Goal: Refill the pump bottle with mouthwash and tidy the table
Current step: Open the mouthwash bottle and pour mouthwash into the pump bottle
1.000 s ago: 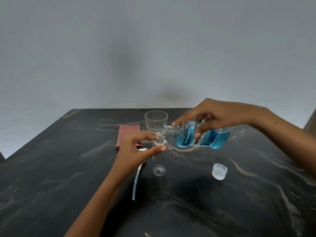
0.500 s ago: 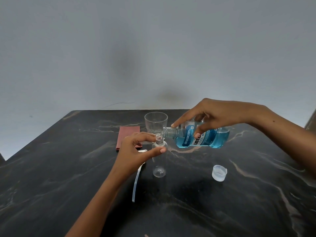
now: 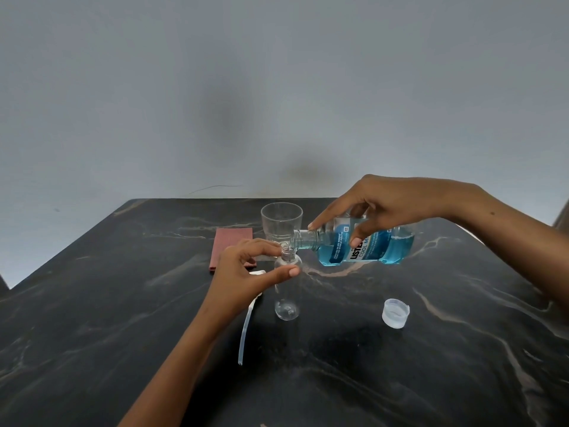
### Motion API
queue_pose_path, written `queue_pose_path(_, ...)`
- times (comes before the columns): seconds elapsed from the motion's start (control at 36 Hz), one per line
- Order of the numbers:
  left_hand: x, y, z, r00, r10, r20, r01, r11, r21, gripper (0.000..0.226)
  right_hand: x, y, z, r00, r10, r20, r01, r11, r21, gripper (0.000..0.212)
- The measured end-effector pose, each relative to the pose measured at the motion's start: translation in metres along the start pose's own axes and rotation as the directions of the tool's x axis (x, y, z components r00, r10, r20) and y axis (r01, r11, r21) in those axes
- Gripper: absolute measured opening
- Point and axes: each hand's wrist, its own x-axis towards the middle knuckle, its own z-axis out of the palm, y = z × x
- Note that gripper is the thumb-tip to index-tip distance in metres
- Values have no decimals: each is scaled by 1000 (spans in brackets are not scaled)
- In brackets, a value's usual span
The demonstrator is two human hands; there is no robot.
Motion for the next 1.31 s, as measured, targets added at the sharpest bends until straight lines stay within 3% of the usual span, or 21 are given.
queue_pose_path(0.22,0,1,0,1000,1,-9,-2,1000,-12,32,1,-3,-1,1000,14,9,-14,1000,-17,54)
queue_pose_path(0.94,0,2,0,1000,4,-4,-4,1000,-1,44,2,-4,-3,999,30,22,-29,999,-24,53)
queue_pose_path(1.17,1,4,1,1000,1,0,-1,1000,1,32,0,-4,-5,999,42,27,-41,998,-39,53)
queue_pose_path(1.31,0,3,0,1000,2,-2,-2,1000,3,44,3,-4,-6,998,37,42,-35,998,-59,53)
